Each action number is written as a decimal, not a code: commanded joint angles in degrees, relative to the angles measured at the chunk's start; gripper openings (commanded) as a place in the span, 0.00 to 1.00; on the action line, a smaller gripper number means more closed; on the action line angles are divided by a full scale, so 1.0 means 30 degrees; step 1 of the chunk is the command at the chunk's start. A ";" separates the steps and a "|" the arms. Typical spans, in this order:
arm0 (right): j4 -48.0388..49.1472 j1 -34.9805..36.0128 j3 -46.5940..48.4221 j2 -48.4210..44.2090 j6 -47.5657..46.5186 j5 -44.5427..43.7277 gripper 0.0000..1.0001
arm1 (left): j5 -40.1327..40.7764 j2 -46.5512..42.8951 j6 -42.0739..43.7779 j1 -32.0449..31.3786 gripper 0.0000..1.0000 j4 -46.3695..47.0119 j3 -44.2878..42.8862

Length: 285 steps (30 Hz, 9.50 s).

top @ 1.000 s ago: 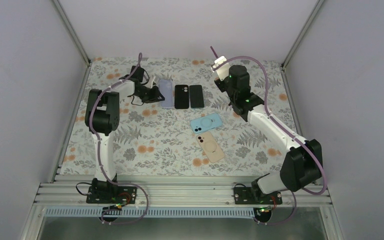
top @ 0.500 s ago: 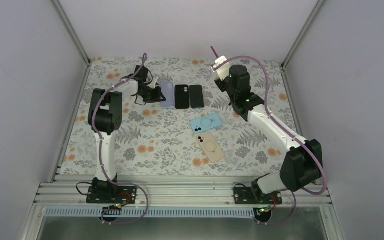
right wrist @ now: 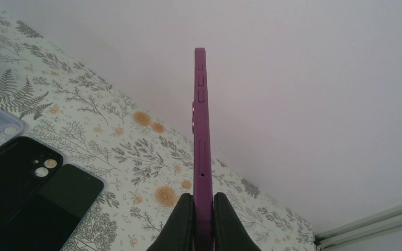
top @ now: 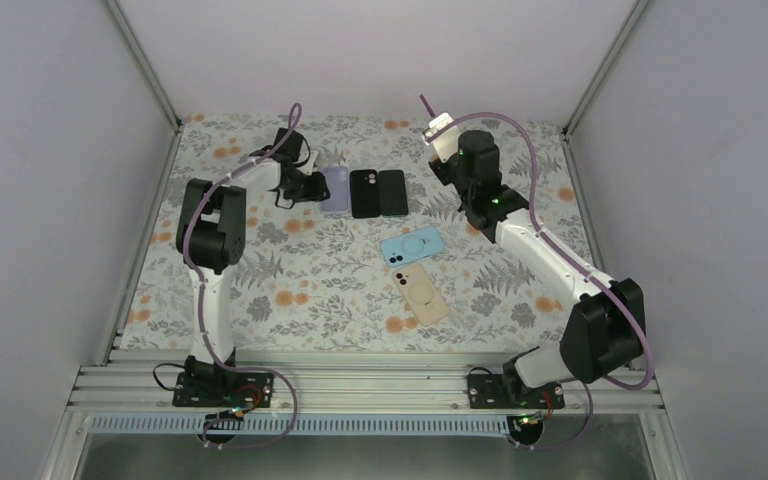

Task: Take the phone out of the phone case
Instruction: Place the phone case at the center of the board, then place the phone at the center of the board.

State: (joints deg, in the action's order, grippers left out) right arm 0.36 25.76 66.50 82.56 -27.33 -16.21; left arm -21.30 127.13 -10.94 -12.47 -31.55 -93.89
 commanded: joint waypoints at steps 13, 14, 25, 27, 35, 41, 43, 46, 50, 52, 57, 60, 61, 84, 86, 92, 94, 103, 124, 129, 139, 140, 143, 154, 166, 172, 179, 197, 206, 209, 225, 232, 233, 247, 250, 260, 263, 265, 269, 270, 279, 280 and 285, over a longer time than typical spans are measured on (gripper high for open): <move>0.0345 0.0128 0.2023 0.0068 -0.0003 0.1870 0.04 | -0.1369 -0.6403 -0.0731 0.0349 0.63 0.2335 0.2187; 0.0418 0.0212 0.2064 0.0090 -0.0114 0.1844 0.04 | -0.1847 -0.6994 -0.1024 0.0451 0.63 0.2833 0.2246; 0.2551 0.2024 0.2078 0.0606 -0.3381 -0.1241 0.04 | -0.7750 -0.9428 -0.5200 0.0815 0.73 0.6742 0.0508; 0.3184 0.2549 0.1895 0.0699 -0.4138 -0.2047 0.04 | -0.8730 -0.9473 -0.6186 0.0795 0.75 0.7621 0.0631; 0.7397 0.5195 -0.0037 0.1135 -0.8636 -0.5139 0.04 | -1.0965 -0.9993 -1.0332 0.0771 0.78 1.1359 0.2688; 1.0470 0.6969 -0.1394 0.1563 -1.1752 -0.6708 0.04 | -1.1361 -1.0216 -1.3227 0.0622 0.79 1.3535 0.4395; 1.1454 0.7527 -0.1883 0.1631 -1.2672 -0.7054 0.04 | -1.1414 -1.0155 -1.3534 0.0463 0.80 1.3726 0.4540; 1.2493 0.8208 -0.2422 0.1780 -1.3702 -0.7301 0.04 | -1.1367 -1.0000 -1.3877 0.0197 0.80 1.3870 0.4732; 1.3648 0.8923 -0.2972 0.1960 -1.4813 -0.7471 0.04 | -1.1229 -0.9733 -1.4212 -0.0093 0.78 1.3992 0.4840; 1.4338 0.9203 -0.3250 0.2077 -1.5480 -0.7582 0.04 | -1.1190 -0.9547 -1.4281 -0.0196 0.77 1.3984 0.4748; 1.5486 0.9756 -0.3579 0.2367 -1.6396 -0.8061 0.04 | -1.1012 -0.9375 -1.4724 -0.0282 0.70 1.4098 0.4828; 1.6030 0.9947 -0.3728 0.2497 -1.6781 -0.8143 0.04 | -1.0928 -0.9358 -1.5077 -0.0268 0.59 1.4351 0.5271; 1.6159 0.9979 -0.3759 0.2554 -1.6897 -0.8182 0.04 | -1.0871 -0.9363 -1.5115 -0.0282 0.55 1.4362 0.5341; 0.4361 1.0130 -0.0353 0.2479 -0.9316 -0.6550 0.76 | -1.0916 -0.9291 -1.3433 0.0605 0.02 1.3541 0.4548; 0.1434 0.9833 0.0695 0.2113 -0.7067 -0.4633 0.87 | -1.0878 -0.9372 -1.2400 0.0623 0.02 1.2858 0.4493; -0.4379 0.7775 0.3634 0.1633 -0.2527 0.1470 0.99 | -1.1658 -0.9394 -0.9856 0.0714 0.02 1.1941 0.4090; -0.5605 0.6817 0.4407 0.1429 -0.1077 0.4338 0.99 | -1.2103 -0.9404 -0.9083 0.0738 0.02 1.1931 0.4003; -0.9230 0.1376 0.7084 0.1455 0.3560 1.5460 0.96 | -1.4901 -0.9159 -0.8056 0.0726 0.02 1.4232 0.4609; -0.9171 -0.2785 0.5940 0.4709 0.9363 2.7467 0.61 | -1.6948 -0.9535 -1.0075 -0.1147 0.02 1.9366 0.5938; -0.8572 -0.2785 0.5681 0.4628 1.0013 2.7858 0.34 | -1.6704 -0.9513 -0.9111 -0.1384 0.02 1.8294 0.5611; -0.7884 -0.2781 0.5173 0.4573 1.0777 2.8670 0.04 | -1.6156 -0.9294 -0.7105 -0.1977 0.02 1.5853 0.4741; -0.7877 -0.2785 0.5168 0.4564 1.0766 2.8701 0.04 | -1.6110 -0.9227 -0.7087 -0.1986 0.02 1.5787 0.4707; -0.7908 -0.2811 0.5122 0.4408 1.0660 2.8481 0.04 | -1.5948 -0.9087 -0.6792 -0.1996 0.05 1.5247 0.4444; -0.8788 -0.5049 0.4973 0.5090 0.9455 2.6771 0.04 | -1.3627 -0.8522 -0.4422 -0.1829 1.00 1.1155 0.3117; -0.8338 -0.8167 0.4754 0.8658 0.8325 2.3155 0.04 | -1.3380 -0.8507 -0.4615 -0.1840 1.00 1.1288 0.3201; -0.6547 -0.8724 0.4624 1.0290 0.9224 2.2212 0.04 | -1.3357 -0.8558 -0.4753 -0.1829 1.00 1.1439 0.3242; -0.5635 -0.8733 0.5436 1.2278 1.0262 2.2589 0.04 | -1.3240 -0.8749 -0.4747 -0.1816 1.00 1.1506 0.3460; -0.6371 -0.8554 0.6742 1.5897 1.2664 2.5780 0.04 | -1.3012 -0.8790 -0.4759 -0.1750 1.00 1.1426 0.3581; -0.8241 -0.8324 0.9053 1.7762 1.2829 2.5805 0.04 | -1.2879 -0.8584 -0.4893 -0.1758 1.00 1.1430 0.3548; -0.8286 -0.8160 0.9007 1.8123 1.2861 2.5950 0.04 | -1.2829 -0.8696 -0.4739 -0.1747 1.00 1.1368 0.3567; -0.7914 -0.7674 0.9249 1.8498 1.3505 2.6723 0.04 | -1.2690 -0.8821 -0.4690 -0.1671 1.00 1.1327 0.3669; -0.7876 -0.7854 0.9259 1.8551 1.3708 2.6468 0.13 | -1.2646 -0.8849 -0.4694 -0.1637 1.00 1.1308 0.3707; -0.7883 -0.7854 0.9290 1.8565 1.3736 2.6482 0.15 | -1.2646 -0.8831 -0.4684 -0.1625 1.00 1.1315 0.3699; -0.7954 -0.8059 1.0673 1.9206 1.3984 2.5590 0.04 | -1.2573 -0.8879 -0.4662 -0.1560 1.00 1.1249 0.3802; -0.8159 -0.8044 1.1070 1.9631 1.3922 2.5551 0.04 | -1.2531 -0.8954 -0.4644 -0.1496 1.00 1.1277 0.3923; -0.8414 -0.7883 1.1146 1.9911 1.3736 2.5473 0.06 | -1.2704 -0.8563 -0.5094 -0.1404 1.00 1.1488 0.3716; -0.8818 -0.7854 1.1567 2.0182 1.3527 2.5458 0.14 | -1.2706 -0.8510 -0.5115 -0.1389 1.00 1.1488 0.3640; -0.8832 -0.7842 1.1650 2.0174 1.3531 2.5412 0.18 | -1.2705 -0.8510 -0.5134 -0.1394 1.00 1.1484 0.3678; -0.8972 -0.7808 1.1966 2.0176 1.3414 2.5239 0.24 | -1.2675 -0.8547 -0.5130 -0.1407 1.00 1.1486 0.3715; -0.9097 -0.7822 1.2074 2.0181 1.3355 2.5127 0.26 | -1.2676 -0.8555 -0.5141 -0.1402 1.00 1.1488 0.3700; -1.0131 -0.7512 1.2369 1.9258 1.2024 2.3855 0.63 | -1.2610 -0.8481 -0.5157 -0.1393 1.00 1.1455 0.3612; -1.0227 -0.7434 1.2326 1.9023 1.1837 2.3544 0.68 | -1.2550 -0.8484 -0.5063 -0.1400 1.00 1.1396 0.3603; -1.0526 -0.7182 1.2134 1.7755 1.0794 2.1297 0.87 | -1.2076 -0.8738 -0.4548 -0.1401 1.00 1.1011 0.3631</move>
State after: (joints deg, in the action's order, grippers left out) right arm -28.47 3.40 103.37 138.61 9.17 58.26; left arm -58.59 101.36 -26.20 -16.86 1.56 -82.54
